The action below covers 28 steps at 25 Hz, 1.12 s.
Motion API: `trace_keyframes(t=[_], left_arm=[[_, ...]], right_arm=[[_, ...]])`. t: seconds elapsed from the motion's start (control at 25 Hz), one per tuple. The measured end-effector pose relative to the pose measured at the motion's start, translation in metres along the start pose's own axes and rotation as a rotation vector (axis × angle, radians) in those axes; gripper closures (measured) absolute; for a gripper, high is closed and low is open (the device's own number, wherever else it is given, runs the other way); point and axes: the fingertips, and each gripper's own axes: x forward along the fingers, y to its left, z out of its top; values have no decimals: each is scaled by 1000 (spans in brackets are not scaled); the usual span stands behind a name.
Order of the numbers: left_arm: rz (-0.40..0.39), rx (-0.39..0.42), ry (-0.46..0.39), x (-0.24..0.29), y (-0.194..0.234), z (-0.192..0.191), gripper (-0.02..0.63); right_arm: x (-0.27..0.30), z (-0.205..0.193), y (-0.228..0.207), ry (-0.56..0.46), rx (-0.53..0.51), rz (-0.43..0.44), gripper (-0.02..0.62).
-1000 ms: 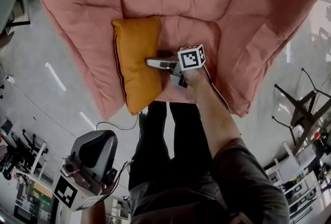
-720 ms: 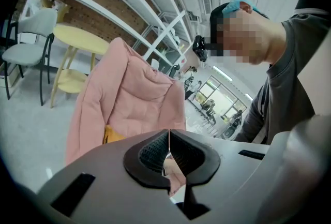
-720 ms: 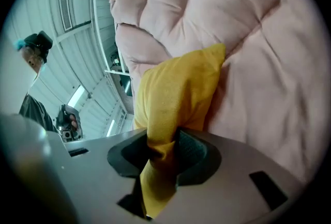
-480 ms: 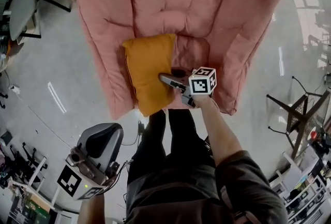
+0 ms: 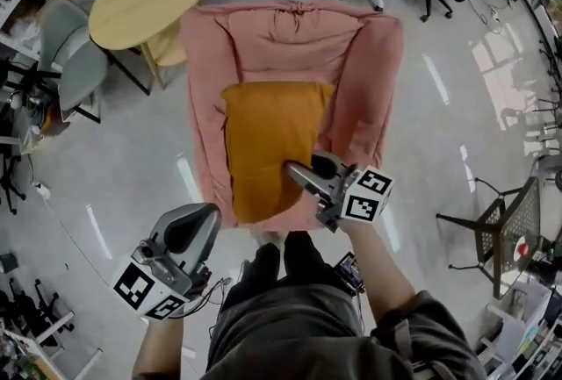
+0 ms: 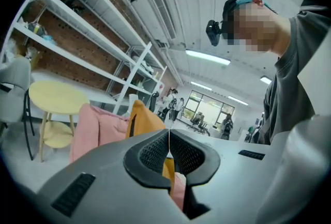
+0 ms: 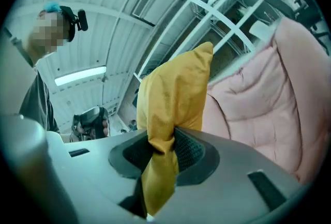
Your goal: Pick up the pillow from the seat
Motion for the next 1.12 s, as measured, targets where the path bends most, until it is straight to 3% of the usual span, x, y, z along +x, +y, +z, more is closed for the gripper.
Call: trace_keyframes(t=[0.24, 0.44, 0.72, 1.12], left_arm=[[-8, 94, -118, -24, -39, 66, 597], [-17, 155, -199, -52, -61, 102, 597], [-6, 196, -263, -81, -66, 135, 597], [-17, 201, -278, -82, -63, 144, 597]], right_arm=[[-29, 115, 111, -180, -159, 64, 483], [-47, 164, 186, -291, -255, 89, 486], [-50, 187, 244, -328, -360, 89, 486], [-50, 196, 260, -351, -384, 81, 486]])
